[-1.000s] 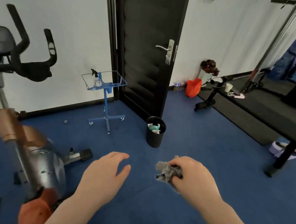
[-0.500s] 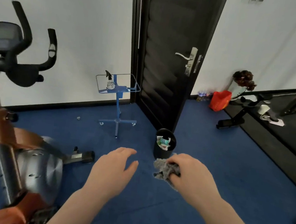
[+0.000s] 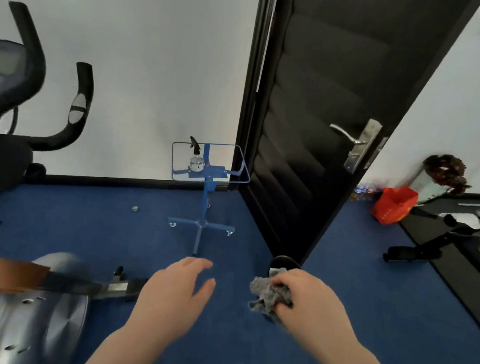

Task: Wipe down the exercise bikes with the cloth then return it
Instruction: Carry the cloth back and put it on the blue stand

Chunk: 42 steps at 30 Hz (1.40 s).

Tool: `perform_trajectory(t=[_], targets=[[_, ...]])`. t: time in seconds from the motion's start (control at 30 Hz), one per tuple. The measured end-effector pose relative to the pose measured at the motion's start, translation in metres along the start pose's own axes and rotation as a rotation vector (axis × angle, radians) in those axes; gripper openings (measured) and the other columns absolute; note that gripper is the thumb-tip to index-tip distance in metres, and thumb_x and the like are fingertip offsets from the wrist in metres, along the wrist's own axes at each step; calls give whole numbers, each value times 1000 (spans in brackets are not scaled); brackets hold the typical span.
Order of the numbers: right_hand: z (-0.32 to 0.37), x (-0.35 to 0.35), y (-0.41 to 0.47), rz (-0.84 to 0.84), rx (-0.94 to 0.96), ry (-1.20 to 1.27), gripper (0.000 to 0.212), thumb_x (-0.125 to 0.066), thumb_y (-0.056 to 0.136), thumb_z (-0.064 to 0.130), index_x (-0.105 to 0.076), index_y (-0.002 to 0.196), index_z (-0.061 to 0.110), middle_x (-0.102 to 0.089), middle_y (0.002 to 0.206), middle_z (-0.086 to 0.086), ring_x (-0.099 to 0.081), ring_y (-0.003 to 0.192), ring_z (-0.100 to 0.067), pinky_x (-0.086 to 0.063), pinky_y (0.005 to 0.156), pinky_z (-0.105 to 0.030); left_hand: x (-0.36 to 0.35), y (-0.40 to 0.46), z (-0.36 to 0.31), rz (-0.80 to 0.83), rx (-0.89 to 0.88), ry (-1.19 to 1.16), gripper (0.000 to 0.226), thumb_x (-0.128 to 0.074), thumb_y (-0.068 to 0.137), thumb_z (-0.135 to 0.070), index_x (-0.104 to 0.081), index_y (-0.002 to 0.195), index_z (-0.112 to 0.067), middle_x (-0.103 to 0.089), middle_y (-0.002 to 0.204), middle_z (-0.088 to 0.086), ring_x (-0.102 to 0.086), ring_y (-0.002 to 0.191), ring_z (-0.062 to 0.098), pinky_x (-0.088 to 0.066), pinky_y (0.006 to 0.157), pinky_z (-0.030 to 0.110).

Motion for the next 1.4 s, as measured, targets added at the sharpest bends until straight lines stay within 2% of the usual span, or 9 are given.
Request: perform_trajectory(t=[0.23, 0.33, 0.63, 0.77, 0.93, 1.1, 1.2, 1.27, 1.4], targets=[[3, 10, 103, 5, 69, 59, 29, -58, 80, 24, -60, 107, 35, -58, 104, 17, -52, 91, -4, -34, 63, -17, 7, 101, -12, 44, -26, 12, 40, -41, 95, -47, -47, 133, -38, -49, 137, -21, -54, 117, 7, -43, 93, 26], [-5, 16, 153, 7, 72, 64, 31, -56, 80, 24, -60, 109, 35, -58, 106, 17, -54, 96, -6, -39, 69, -21, 6, 142, -11, 67, -8, 23, 40, -40, 95, -48, -46, 133, -39, -48, 138, -23, -54, 116, 7, -44, 92, 26], [-32, 34, 312, 50, 206, 62, 29, -56, 80, 26, -59, 107, 36, -57, 101, 18, -54, 93, -3, -44, 72, -21, 21, 286, -18, -44, 106, 42, 38, -42, 95, -44, -48, 131, -36, -50, 137, -18, -55, 118, 14, -45, 92, 30], [-40, 46, 382, 64, 254, 54, 29, -56, 81, 26, -60, 109, 35, -58, 103, 17, -54, 93, -5, -43, 70, -21, 32, 344, -18, -147, 158, -11, 34, -45, 94, -44, -53, 126, -38, -53, 133, -22, -56, 114, 8, -46, 88, 27], [-31, 39, 450, 151, 276, 89, 28, -55, 84, 24, -60, 110, 34, -59, 105, 14, -55, 93, -7, -47, 73, -25, 35, 381, 17, -131, 293, -38, 30, -48, 93, -42, -55, 122, -37, -56, 129, -19, -57, 114, 8, -46, 91, 31], [-9, 21, 522, 169, 273, 106, 49, -56, 85, 19, -47, 129, 37, -61, 116, 11, -58, 102, -14, -51, 83, -33, 42, 442, 56, -108, 342, -36, 35, -49, 93, -42, -54, 127, -33, -56, 133, -14, -56, 117, 11, -46, 92, 31], [1, 7, 560, 220, 201, 94, 65, -55, 84, 13, -32, 139, 38, -65, 106, 2, -62, 91, -19, -54, 75, -37, 53, 484, 81, -69, 332, -35, 34, -48, 93, -42, -55, 125, -34, -56, 132, -14, -56, 117, 10, -46, 92, 31], [6, -3, 584, 250, 144, 66, 60, -56, 83, 13, -33, 134, 35, -67, 101, 0, -63, 84, -18, -55, 70, -38, 62, 508, 101, -65, 339, -47, 33, -48, 92, -42, -56, 123, -35, -58, 129, -14, -58, 113, 9, -47, 89, 30], [14, -29, 640, 259, 26, 115, 33, -61, 80, 22, -46, 106, 33, -66, 95, 9, -60, 75, -10, -53, 61, -31, 76, 561, 143, -62, 346, -28, 34, -48, 92, -42, -56, 123, -35, -58, 128, -14, -58, 111, 10, -45, 87, 30]])
Point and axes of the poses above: each hand's wrist, its own y-axis towards the middle knuckle, its own x-axis out of the back of the hand, z = x × y, the point moved 2 cm from there along y, towards the middle knuckle
